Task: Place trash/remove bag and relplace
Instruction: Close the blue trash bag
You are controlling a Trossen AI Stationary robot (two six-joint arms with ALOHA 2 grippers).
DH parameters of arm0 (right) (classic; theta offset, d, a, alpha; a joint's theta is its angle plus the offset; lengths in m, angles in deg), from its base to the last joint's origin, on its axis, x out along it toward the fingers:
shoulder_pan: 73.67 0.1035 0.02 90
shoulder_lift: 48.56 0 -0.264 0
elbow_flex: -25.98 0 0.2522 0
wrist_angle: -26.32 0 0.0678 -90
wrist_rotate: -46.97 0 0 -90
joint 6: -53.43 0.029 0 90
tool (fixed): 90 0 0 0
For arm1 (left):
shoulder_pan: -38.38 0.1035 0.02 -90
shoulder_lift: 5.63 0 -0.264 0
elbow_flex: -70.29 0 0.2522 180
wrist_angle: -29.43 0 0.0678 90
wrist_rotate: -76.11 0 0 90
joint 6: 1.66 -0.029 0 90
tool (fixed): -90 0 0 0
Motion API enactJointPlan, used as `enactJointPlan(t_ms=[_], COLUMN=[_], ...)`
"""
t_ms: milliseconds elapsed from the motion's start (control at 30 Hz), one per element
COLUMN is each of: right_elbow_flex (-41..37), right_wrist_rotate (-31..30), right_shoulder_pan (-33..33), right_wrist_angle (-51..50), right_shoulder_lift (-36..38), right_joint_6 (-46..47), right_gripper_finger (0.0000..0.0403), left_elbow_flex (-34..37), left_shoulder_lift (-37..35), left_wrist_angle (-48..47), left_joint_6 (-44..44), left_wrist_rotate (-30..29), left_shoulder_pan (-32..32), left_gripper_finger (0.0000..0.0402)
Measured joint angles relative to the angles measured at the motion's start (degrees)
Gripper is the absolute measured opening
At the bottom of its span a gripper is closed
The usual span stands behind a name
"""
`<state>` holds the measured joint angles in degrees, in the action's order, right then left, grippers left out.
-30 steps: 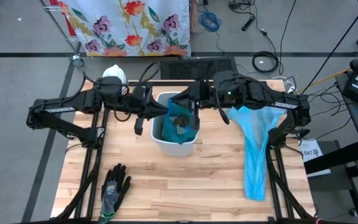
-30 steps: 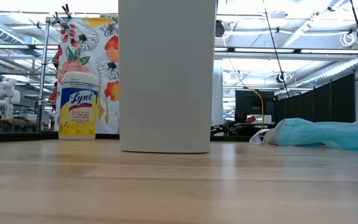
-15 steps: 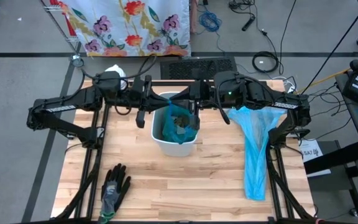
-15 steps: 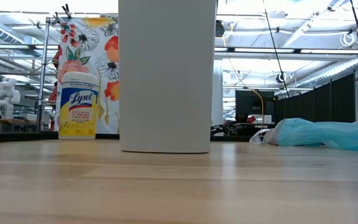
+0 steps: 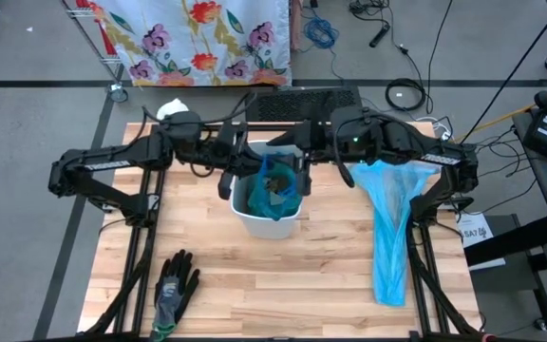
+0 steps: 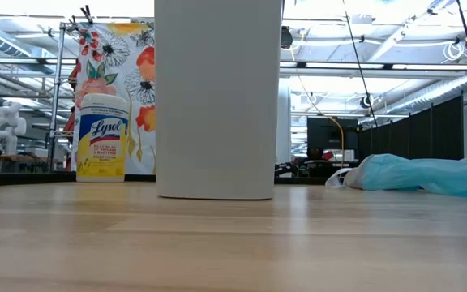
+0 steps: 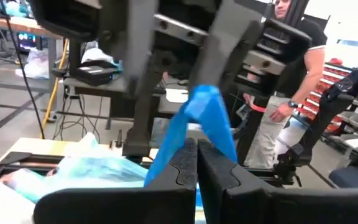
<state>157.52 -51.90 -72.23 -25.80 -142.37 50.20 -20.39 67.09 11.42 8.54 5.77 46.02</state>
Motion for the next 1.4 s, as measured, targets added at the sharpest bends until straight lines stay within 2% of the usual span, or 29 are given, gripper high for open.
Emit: enactJointPlan(t_ms=[200,600,800,1000,1167,1400], right_elbow_flex=[0.0,0.0,0.02,0.0,0.02,-0.07], right_wrist_rotate=[-0.1,0.23,6.65,7.33,4.57,4.27], right_shoulder_pan=[-0.03,0.08,1.59,3.48,3.58,3.53], right_wrist_angle=[-3.92,-13.97,-19.18,-26.28,-28.21,-27.79], right_shoulder_lift=[0.36,3.6,5.44,3.14,0.4,-2.6], right_joint_6=[1.6,7.42,12.36,14.12,13.65,12.47], right_gripper_finger=[0.0116,0.0116,0.0116,0.0116,0.0116,0.0116], left_elbow_flex=[0.0,0.0,0.0,0.0,0.0,0.0], left_shoulder_lift=[0.0,-0.04,-0.04,-0.04,-0.04,-0.04], left_wrist_angle=[3.48,5.85,4.04,3.61,3.59,1.24], left_joint_6=[0.04,0.68,1.51,1.49,1.49,1.53], left_wrist_rotate=[2.69,2.88,2.84,2.84,2.82,2.78], left_shoulder_pan=[0.02,1.77,2.47,2.47,2.47,2.47], left_gripper_finger=[0.0004,0.0004,0.0004,0.0004,0.0004,0.0004])
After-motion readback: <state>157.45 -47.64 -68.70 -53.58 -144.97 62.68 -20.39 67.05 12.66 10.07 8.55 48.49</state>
